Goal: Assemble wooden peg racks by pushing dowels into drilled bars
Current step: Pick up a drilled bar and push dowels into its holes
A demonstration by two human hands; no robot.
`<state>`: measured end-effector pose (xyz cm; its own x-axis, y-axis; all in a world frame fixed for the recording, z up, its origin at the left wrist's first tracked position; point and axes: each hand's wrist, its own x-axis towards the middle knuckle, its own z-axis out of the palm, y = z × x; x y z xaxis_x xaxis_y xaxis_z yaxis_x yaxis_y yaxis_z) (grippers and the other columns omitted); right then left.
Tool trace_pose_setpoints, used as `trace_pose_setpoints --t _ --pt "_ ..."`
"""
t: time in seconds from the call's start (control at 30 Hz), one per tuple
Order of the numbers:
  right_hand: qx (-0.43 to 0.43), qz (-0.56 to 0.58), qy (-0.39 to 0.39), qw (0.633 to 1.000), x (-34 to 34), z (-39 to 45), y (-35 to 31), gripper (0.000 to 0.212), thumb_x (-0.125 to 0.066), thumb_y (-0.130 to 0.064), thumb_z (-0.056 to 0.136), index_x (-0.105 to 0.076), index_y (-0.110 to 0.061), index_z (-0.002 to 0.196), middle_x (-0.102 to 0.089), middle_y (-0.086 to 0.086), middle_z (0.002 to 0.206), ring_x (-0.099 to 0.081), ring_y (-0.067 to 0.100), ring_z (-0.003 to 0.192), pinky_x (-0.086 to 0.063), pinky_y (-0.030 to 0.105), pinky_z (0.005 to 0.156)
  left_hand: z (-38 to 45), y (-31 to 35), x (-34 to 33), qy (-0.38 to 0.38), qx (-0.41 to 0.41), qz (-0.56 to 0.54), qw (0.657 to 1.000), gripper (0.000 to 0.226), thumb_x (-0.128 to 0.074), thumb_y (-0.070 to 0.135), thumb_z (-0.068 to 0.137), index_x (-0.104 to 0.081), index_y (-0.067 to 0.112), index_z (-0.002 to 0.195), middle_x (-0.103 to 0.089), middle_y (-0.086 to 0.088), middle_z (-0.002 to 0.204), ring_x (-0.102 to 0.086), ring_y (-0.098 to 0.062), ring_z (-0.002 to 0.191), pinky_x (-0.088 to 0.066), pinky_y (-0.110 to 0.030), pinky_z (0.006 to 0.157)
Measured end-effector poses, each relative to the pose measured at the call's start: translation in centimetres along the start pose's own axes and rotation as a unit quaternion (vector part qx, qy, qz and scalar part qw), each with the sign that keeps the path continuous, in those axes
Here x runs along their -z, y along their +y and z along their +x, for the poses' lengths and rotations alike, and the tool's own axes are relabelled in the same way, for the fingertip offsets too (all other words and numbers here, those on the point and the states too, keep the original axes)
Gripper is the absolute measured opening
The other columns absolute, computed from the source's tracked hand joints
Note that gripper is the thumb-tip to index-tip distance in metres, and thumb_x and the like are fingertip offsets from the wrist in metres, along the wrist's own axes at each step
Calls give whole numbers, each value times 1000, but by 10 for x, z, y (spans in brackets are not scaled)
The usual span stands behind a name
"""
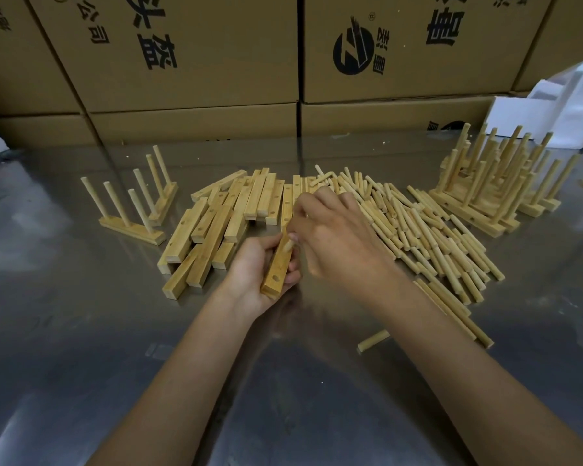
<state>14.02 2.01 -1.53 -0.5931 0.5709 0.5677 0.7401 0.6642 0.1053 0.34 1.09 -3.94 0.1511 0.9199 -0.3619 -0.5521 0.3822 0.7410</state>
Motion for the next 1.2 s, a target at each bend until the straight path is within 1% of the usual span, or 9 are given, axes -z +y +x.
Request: trace_pose_setpoints --t 0.13,0.23,0.37,0.6,0.83,0.93,1.0,1.13,1.2 --pt "-32 15 110 993 4 0 0 27 -65 -22 91 -69 -14 116 -60 7 126 -47 23 120 -34 40 99 0 2 3 -4 10 -22 1000 26 -40 19 104 -60 6 94 -50 -6 73 -39 -15 56 -32 -22 44" --pt "-130 76 194 969 7 -6 11 30 -57 -8 91 -65 -13 119 -61 4 117 -49 18 110 -34 31 91 0 8 8 22 10 -57 998 28 -42 17 102 -63 0 110 -51 -7 75 -41 -13 56 -33 -20 43" --pt "-236 144 86 957 -5 -17 32 33 -51 -1 91 -66 -15 116 -62 -2 112 -50 16 109 -36 30 99 2 22 19 50 -10 -108 993 34 -38 18 103 -59 1 124 -53 -7 73 -42 -12 53 -34 -19 41" --pt "-176 146 -161 960 -46 1 24 48 -49 -9 94 -56 -24 139 -53 -4 139 -39 19 129 -33 41 109 3 29 29 56 -20 -85 995 35 -38 18 102 -63 2 121 -58 -5 71 -45 -12 53 -33 -21 42" --pt "-103 75 -142 982 -50 4 20 19 -55 -8 91 -60 -20 105 -57 -4 106 -45 17 103 -32 28 84 3 29 29 50 -24 -76 996 37 -38 18 102 -63 3 124 -59 -6 72 -46 -13 51 -34 -22 39" --pt "-114 149 -100 977 -36 -7 17 15 -54 -8 94 -51 -22 99 -56 -6 93 -52 13 84 -43 31 71 3 28 28 51 -21 -70 996 38 -38 19 102 -62 1 127 -59 -6 73 -46 -13 51 -33 -22 40" --pt "-194 302 -42 932 -20 -9 12 12 -57 -14 97 -49 -24 98 -60 -7 85 -58 11 74 -49 30 61 3 27 27 57 -22 -64 996 37 -39 19 102 -63 1 124 -58 -5 72 -45 -13 51 -33 -21 40" --pt "-256 591 41 764 10 -1 -8 19 -65 -4 93 -56 -19 101 -72 -1 87 -71 16 80 -58 28 73 2 22 22 67 -33 -62 995 31 -39 18 102 -65 2 111 -57 -5 71 -44 -13 53 -33 -21 41" --pt "-223 612 22 758 16 1 -19 22 -64 -1 92 -58 -18 105 -73 2 90 -73 16 82 -59 28 75 1 19 18 81 -35 -56 995 33 -42 19 102 -70 3 100 -60 -7 71 -47 -15 53 -35 -22 46"
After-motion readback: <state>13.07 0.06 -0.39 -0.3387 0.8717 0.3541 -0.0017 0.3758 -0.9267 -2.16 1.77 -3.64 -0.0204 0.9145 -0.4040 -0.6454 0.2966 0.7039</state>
